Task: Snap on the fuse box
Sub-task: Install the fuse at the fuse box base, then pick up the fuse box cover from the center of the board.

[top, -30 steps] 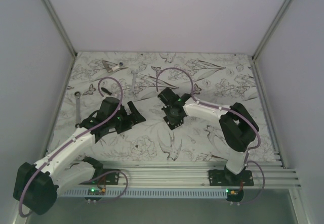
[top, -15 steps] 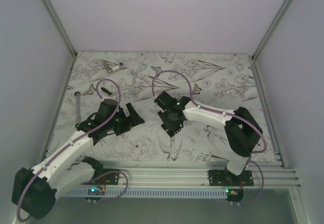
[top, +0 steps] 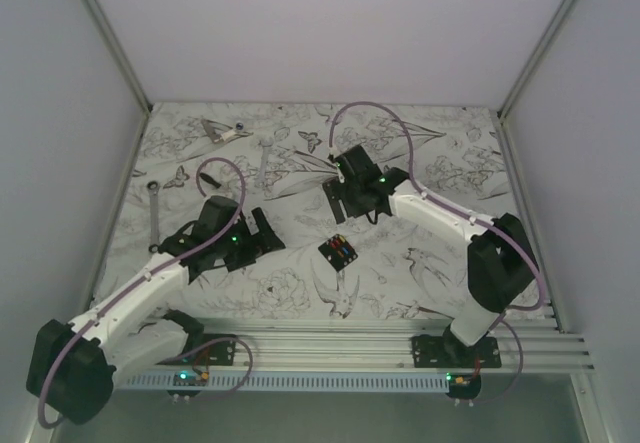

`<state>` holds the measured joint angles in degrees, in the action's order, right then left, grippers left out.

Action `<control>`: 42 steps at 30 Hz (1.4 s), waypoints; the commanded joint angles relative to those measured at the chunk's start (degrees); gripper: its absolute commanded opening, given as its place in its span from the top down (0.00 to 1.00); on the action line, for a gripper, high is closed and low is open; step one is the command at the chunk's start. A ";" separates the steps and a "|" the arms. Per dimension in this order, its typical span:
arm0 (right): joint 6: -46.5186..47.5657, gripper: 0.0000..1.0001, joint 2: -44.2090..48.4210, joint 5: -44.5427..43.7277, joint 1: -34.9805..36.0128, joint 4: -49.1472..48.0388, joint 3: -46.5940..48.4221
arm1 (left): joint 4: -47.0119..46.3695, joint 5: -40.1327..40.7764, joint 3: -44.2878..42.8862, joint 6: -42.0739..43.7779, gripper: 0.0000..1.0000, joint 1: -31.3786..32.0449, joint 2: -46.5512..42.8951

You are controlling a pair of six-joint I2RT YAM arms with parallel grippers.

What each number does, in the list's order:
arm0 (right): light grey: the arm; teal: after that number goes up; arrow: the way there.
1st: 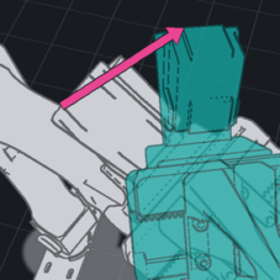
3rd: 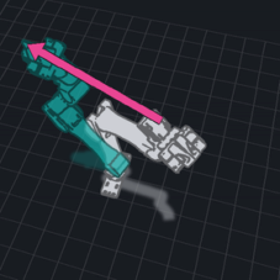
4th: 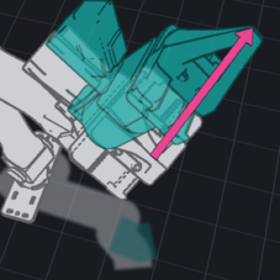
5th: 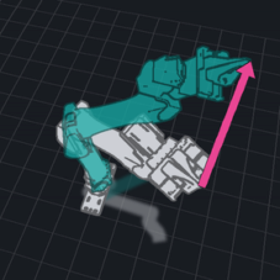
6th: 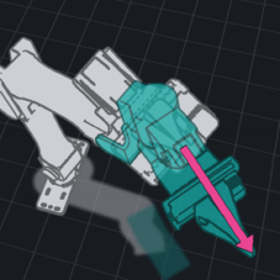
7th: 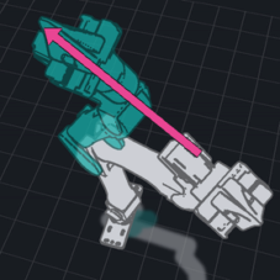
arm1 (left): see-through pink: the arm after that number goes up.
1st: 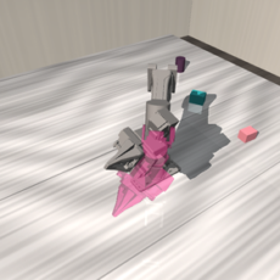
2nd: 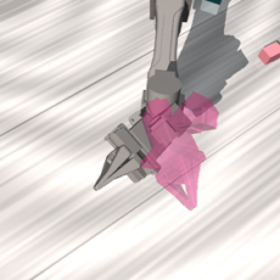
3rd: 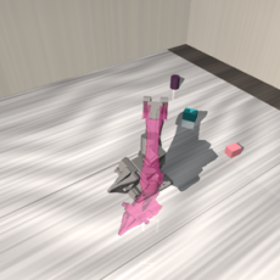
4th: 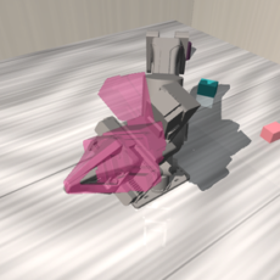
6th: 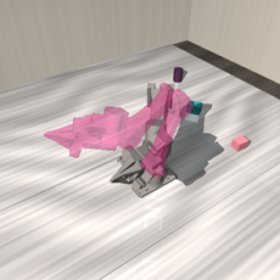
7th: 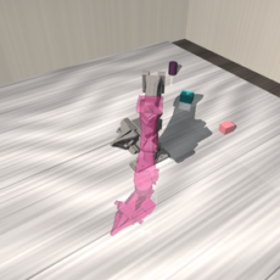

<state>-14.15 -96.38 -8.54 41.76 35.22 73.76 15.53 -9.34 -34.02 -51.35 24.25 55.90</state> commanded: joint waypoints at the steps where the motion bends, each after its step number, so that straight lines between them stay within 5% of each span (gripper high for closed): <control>1: 3.48 0.19 -1.36 -0.35 -1.73 -8.65 -0.41 | 1.63 0.00 -1.68 2.05 0.00 -0.61 1.77; 8: 7.62 0.08 -7.36 0.71 -3.55 -14.71 3.08 | 1.75 0.03 -1.93 2.91 0.00 -1.21 3.21; 19: 1.20 0.08 -20.42 -2.65 -4.71 -14.73 13.37 | 1.65 -0.59 -2.18 3.01 0.00 -1.99 4.98; 32: -2.64 0.21 -22.54 -10.94 -5.73 -7.63 13.13 | 1.69 -1.29 -1.87 2.57 0.00 -2.01 4.05; 42: 1.82 0.37 -21.13 -2.53 -8.21 -11.30 9.43 | 1.64 -1.54 -1.49 2.35 0.00 -2.01 2.99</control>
<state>-14.96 -118.02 -14.66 34.33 26.15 83.05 15.70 -10.22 -34.76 -49.43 22.74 59.92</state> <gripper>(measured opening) 0.659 0.997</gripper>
